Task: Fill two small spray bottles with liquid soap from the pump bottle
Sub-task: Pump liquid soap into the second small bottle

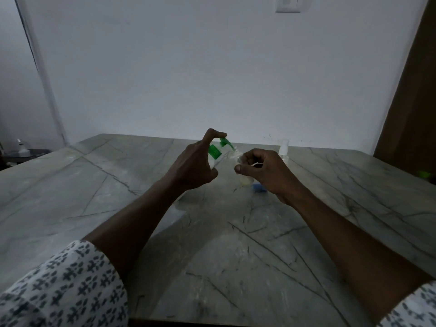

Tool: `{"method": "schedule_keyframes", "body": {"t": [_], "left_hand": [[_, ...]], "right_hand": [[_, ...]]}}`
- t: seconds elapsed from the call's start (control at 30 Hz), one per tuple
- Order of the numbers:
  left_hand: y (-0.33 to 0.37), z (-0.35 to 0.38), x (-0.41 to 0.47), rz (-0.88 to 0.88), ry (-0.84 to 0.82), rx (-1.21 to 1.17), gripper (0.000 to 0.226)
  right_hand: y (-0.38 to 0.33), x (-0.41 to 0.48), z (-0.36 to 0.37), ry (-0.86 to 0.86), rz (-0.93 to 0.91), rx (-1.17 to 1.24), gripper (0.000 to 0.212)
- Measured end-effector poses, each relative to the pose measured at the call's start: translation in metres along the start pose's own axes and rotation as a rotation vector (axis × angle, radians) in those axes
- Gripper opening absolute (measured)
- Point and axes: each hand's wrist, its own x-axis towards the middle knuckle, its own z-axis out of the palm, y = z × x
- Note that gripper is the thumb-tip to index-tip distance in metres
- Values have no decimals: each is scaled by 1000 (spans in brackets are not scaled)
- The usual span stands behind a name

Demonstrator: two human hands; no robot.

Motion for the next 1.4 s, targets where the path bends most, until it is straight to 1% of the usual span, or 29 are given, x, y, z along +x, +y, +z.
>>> {"method": "schedule_keyframes", "body": {"t": [0.17, 0.37, 0.47, 0.6, 0.77, 1.0, 1.17, 1.4], "left_hand": [[0, 1, 0, 5, 4, -5, 79], [2, 5, 0, 2, 24, 17, 69], [1, 6, 0, -3, 39, 12, 77], [-1, 6, 1, -8, 27, 7, 85], [0, 5, 2, -4, 23, 6, 83], [1, 7, 1, -8, 29, 17, 71], [1, 7, 1, -20, 21, 6, 79], [1, 7, 2, -8, 17, 18, 78]], "right_hand": [[0, -1, -2, 20, -17, -17, 19], [3, -2, 0, 15, -22, -84, 22], [2, -1, -1, 31, -17, -78, 18], [1, -1, -2, 47, -21, -48, 21], [1, 0, -2, 39, -15, -48, 18], [3, -2, 0, 2, 4, -58, 19], [-1, -3, -1, -2, 6, 20, 14], [1, -1, -1, 5, 9, 7, 15]]}}
